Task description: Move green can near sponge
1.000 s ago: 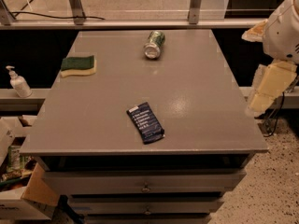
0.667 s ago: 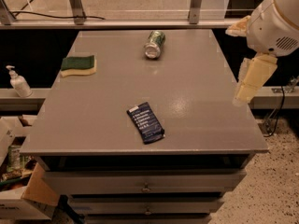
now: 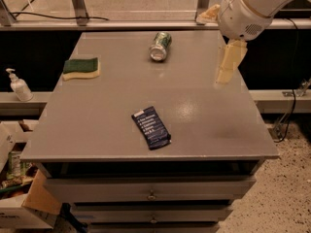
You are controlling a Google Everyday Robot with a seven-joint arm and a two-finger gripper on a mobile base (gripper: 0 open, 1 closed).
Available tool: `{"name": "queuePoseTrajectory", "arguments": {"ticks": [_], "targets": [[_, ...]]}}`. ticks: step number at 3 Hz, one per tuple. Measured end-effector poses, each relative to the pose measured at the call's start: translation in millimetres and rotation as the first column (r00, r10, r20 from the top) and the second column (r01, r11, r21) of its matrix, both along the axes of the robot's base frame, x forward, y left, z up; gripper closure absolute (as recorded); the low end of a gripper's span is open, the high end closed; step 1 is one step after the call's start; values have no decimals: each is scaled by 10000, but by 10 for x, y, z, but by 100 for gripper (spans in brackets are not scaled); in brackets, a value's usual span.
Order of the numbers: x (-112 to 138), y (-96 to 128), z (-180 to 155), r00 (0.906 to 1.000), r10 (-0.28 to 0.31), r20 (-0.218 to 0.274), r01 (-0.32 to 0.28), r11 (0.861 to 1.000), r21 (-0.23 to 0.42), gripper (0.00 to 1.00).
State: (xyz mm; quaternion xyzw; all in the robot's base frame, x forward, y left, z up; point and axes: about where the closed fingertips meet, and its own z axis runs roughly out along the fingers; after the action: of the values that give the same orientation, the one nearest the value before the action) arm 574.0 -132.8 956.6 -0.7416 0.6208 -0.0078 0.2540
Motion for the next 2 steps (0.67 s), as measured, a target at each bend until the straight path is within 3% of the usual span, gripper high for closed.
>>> {"name": "queuePoseTrajectory", "arguments": {"ticks": [1, 2], "targets": [[0, 0, 0, 10000, 1, 0, -1, 10000, 0, 0], [67, 27, -20, 9991, 234, 354, -238, 9997, 101, 0]]}}
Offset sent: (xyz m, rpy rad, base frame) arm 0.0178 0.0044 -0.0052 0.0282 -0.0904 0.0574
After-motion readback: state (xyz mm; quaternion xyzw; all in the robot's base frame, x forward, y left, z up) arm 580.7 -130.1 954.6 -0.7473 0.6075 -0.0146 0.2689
